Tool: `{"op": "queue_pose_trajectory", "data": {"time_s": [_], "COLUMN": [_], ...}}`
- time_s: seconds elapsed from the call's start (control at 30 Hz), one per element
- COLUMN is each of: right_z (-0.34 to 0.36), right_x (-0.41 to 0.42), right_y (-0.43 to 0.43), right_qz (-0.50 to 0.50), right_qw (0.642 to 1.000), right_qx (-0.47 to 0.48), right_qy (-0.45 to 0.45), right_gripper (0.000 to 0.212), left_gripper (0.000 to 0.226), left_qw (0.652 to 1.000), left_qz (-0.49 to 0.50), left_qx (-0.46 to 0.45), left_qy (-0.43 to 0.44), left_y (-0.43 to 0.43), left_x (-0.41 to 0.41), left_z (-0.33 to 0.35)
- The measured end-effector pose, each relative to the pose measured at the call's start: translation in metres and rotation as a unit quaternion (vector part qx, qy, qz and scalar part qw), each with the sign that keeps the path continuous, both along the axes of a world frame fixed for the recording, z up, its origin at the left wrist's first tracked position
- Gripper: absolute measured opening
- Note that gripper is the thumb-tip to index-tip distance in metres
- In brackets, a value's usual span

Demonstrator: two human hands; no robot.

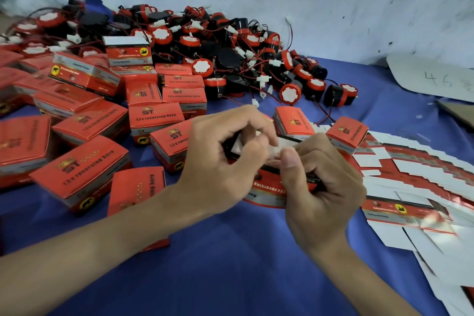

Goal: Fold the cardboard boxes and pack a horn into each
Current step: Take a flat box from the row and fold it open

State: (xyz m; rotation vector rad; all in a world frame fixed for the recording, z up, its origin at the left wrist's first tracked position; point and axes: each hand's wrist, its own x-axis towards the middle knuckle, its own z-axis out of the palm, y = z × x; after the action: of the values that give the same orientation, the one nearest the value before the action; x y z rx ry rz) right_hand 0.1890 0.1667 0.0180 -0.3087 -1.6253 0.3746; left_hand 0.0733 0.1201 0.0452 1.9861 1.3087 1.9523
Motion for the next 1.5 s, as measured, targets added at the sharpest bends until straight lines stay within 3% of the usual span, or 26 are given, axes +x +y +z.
{"op": "queue_pose_trajectory", "data": {"time_s": [0.1,0.23,0.3,0.37,0.43,0.47,0.53,0.67,0.77,0.9,0.93,0.97,1.0,1.03,1.07,1.1,1.17,1.27,1.33,1.37,1.4,1.5], "right_z": [0.0,0.009,0.011,0.012,0.013,0.011,0.006,0.004,0.006,0.009,0.011,0.012,0.014,0.016,0.019,0.024,0.033,0.035,0.039,0.047,0.056,0.088], "right_x": [0.004,0.01,0.011,0.011,0.008,0.006,0.001,-0.002,0.001,0.006,0.008,0.013,0.019,0.024,0.03,0.034,0.039,0.036,0.034,0.033,0.029,0.0], "right_y": [0.007,0.023,0.027,0.028,0.025,0.023,0.015,0.005,0.005,0.012,0.015,0.021,0.028,0.034,0.04,0.042,0.039,0.029,0.025,0.029,0.035,0.069], "right_qz": [0.014,-0.052,-0.068,-0.046,0.067,0.154,0.287,0.419,0.47,0.454,0.417,0.345,0.237,0.117,0.02,-0.013,0.011,0.072,0.149,0.179,0.219,0.275], "right_qw": [0.999,0.996,0.989,0.958,0.911,0.88,0.827,0.756,0.729,0.749,0.783,0.842,0.915,0.959,0.963,0.947,0.913,0.862,0.753,0.723,0.722,0.833], "right_qx": [0.029,0.033,-0.063,-0.212,-0.353,-0.409,-0.464,-0.485,-0.483,-0.473,-0.456,-0.413,-0.325,-0.216,-0.107,-0.039,0.036,0.004,-0.075,-0.098,-0.123,-0.224], "right_qy": [0.022,0.064,0.113,0.185,0.205,0.187,0.133,0.129,0.121,0.089,0.076,0.037,-0.041,-0.144,-0.245,-0.318,-0.406,-0.501,-0.636,-0.66,-0.644,-0.424], "right_gripper": [0.042,0.019,0.017,0.024,0.039,0.056,0.083,0.054,0.041,0.03,0.026,0.02,0.014,0.012,0.017,0.023,0.026,0.033,0.011,0.01,0.015,0.025], "left_gripper": [0.022,0.057,0.056,0.052,0.044,0.039,0.032,0.029,0.03,0.056,0.068,0.077,0.082,0.086,0.088,0.091,0.095,0.099,0.099,0.099,0.098,0.087], "left_qw": [0.997,0.963,0.959,0.971,0.974,0.971,0.968,0.969,0.968,0.97,0.962,0.954,0.952,0.957,0.965,0.971,0.971,0.961,0.952,0.95,0.951,0.967], "left_qz": [-0.034,-0.029,0.031,0.104,0.157,0.17,0.168,0.156,0.161,0.073,0.042,0.027,0.022,0.021,0.02,0.015,0.002,0.026,0.031,0.028,0.028,0.03], "left_qx": [-0.038,-0.157,-0.117,-0.049,0.01,0.036,0.06,0.07,0.049,-0.096,-0.136,-0.162,-0.173,-0.176,-0.178,-0.182,-0.204,-0.218,-0.238,-0.249,-0.25,-0.226], "left_qy": [0.057,0.217,0.255,0.209,0.165,0.164,0.175,0.179,0.185,0.213,0.232,0.25,0.251,0.229,0.193,0.157,0.125,0.169,0.191,0.189,0.182,0.111], "left_y": [0.001,0.006,0.007,0.008,0.011,0.012,0.015,0.016,0.016,0.008,0.006,0.005,0.005,0.006,0.006,0.006,0.005,-0.004,-0.012,-0.015,-0.017,-0.019], "left_x": [-0.004,-0.011,-0.006,-0.003,-0.004,-0.005,-0.005,-0.002,-0.002,-0.002,-0.003,-0.005,-0.006,-0.007,-0.006,-0.006,-0.005,-0.01,-0.021,-0.028,-0.036,-0.054], "left_z": [0.005,0.004,-0.001,0.0,0.005,0.005,0.002,-0.004,-0.006,-0.007,-0.008,-0.007,-0.006,-0.003,0.001,0.005,0.007,-0.004,-0.011,-0.013,-0.015,-0.013]}}
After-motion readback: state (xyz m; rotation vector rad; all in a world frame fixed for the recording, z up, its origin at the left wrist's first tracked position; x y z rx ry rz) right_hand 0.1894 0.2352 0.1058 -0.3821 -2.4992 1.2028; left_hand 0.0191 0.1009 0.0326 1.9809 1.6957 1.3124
